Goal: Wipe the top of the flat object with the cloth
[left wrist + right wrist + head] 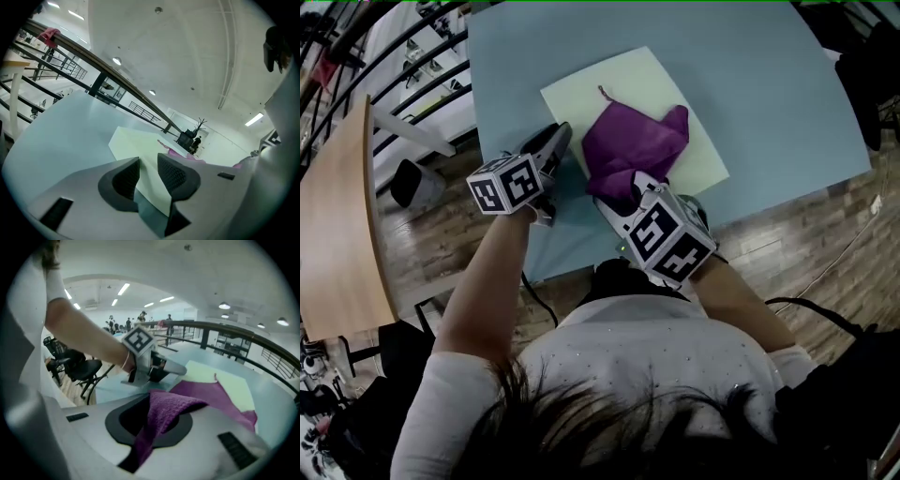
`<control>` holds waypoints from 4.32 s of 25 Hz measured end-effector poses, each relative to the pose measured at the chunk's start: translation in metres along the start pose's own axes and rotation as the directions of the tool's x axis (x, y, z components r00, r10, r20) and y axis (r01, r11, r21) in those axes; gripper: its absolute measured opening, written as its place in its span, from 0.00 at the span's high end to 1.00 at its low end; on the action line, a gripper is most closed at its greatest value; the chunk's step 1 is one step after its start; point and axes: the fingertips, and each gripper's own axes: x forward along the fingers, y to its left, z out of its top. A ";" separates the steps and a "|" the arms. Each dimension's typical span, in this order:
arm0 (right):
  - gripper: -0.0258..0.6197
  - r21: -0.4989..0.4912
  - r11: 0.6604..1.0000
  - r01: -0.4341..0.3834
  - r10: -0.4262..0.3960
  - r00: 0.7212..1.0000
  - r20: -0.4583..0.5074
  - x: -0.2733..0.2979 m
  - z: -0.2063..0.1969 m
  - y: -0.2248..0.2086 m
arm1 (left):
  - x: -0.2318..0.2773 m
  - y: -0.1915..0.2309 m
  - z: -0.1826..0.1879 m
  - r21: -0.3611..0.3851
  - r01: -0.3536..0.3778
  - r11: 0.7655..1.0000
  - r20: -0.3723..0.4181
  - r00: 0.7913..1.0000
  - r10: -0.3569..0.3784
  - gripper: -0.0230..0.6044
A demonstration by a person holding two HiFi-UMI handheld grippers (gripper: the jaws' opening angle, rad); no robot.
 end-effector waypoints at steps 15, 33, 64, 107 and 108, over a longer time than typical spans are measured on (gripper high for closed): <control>0.93 0.158 0.976 0.148 -0.126 0.982 -0.139 -0.026 -0.056 -0.046 | -0.003 -0.013 -0.004 0.020 0.065 0.998 -0.057 0.996 -0.064 0.77; 0.93 0.418 0.777 0.471 -0.432 0.882 -0.191 -0.104 -0.127 -0.167 | -0.006 -0.018 -0.006 0.002 0.106 0.994 -0.081 0.991 -0.106 0.77; 0.93 0.138 0.985 -0.108 0.124 0.986 -0.114 -0.041 -0.055 0.003 | -0.005 -0.021 -0.007 0.014 0.121 0.993 -0.088 0.989 -0.120 0.77; 0.93 0.073 0.977 -0.199 0.186 0.971 0.152 -0.079 0.036 -0.021 | -0.004 -0.019 -0.007 0.011 0.115 0.993 -0.081 0.990 -0.114 0.77; 0.93 0.079 0.971 -0.227 0.217 0.969 0.118 -0.067 0.026 -0.007 | -0.005 -0.019 -0.006 0.012 0.115 0.993 -0.082 0.990 -0.113 0.77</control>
